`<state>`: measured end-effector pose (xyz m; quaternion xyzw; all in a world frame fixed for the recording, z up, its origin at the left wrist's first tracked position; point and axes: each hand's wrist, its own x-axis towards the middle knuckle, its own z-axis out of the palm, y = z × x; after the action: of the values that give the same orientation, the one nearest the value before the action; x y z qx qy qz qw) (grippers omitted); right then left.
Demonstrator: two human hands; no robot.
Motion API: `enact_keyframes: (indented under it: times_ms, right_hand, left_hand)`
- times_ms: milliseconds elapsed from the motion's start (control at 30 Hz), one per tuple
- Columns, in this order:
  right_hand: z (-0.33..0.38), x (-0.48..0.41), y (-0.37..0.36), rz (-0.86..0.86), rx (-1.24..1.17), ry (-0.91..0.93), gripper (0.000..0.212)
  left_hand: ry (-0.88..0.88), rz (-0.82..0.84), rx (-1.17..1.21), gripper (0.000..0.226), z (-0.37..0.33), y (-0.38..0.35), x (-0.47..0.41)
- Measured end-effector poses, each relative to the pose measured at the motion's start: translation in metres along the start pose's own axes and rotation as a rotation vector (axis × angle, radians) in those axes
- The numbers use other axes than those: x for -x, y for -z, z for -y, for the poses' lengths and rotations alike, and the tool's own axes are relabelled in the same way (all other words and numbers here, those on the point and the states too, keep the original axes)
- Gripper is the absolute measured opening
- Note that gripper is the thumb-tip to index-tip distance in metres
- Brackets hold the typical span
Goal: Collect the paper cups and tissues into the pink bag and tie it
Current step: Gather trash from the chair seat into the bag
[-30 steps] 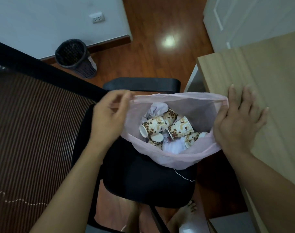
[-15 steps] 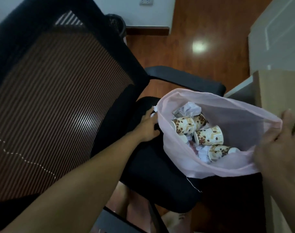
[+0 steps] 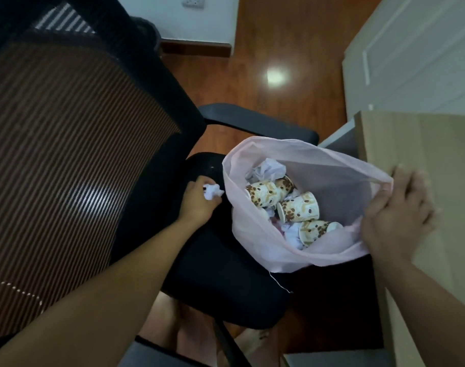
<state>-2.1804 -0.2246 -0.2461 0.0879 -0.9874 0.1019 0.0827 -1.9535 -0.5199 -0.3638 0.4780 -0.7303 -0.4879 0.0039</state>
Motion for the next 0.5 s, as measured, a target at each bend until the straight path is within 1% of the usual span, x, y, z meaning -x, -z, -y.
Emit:
enact_keyframes:
  times_ms: [100, 233, 367, 433, 500]
  right_hand:
    - [0.001, 0.0, 0.002, 0.006, 0.009, 0.004, 0.054]
    - [0.002, 0.0, 0.003, -0.003, 0.021, -0.006, 0.054]
    - [0.003, 0.0, 0.006, 0.021, 0.025, -0.001, 0.056]
    - [0.004, 0.0, 0.008, 0.021, 0.026, -0.001, 0.056]
    - [0.005, 0.0, 0.01, 0.017, 0.027, -0.004, 0.055]
  left_hand:
    - [0.04, -0.06, 0.198, 0.037, -0.015, 0.011, -0.005]
    - [0.071, -0.116, 0.428, 0.026, -0.05, 0.025, -0.006]
    - [-0.015, -0.149, 0.749, 0.029, -0.104, 0.044, -0.007]
    - [-0.077, -0.092, 0.906, 0.031, -0.135, 0.057, -0.002]
    - [-0.174, 0.057, 0.989, 0.034, -0.163, 0.065, 0.008]
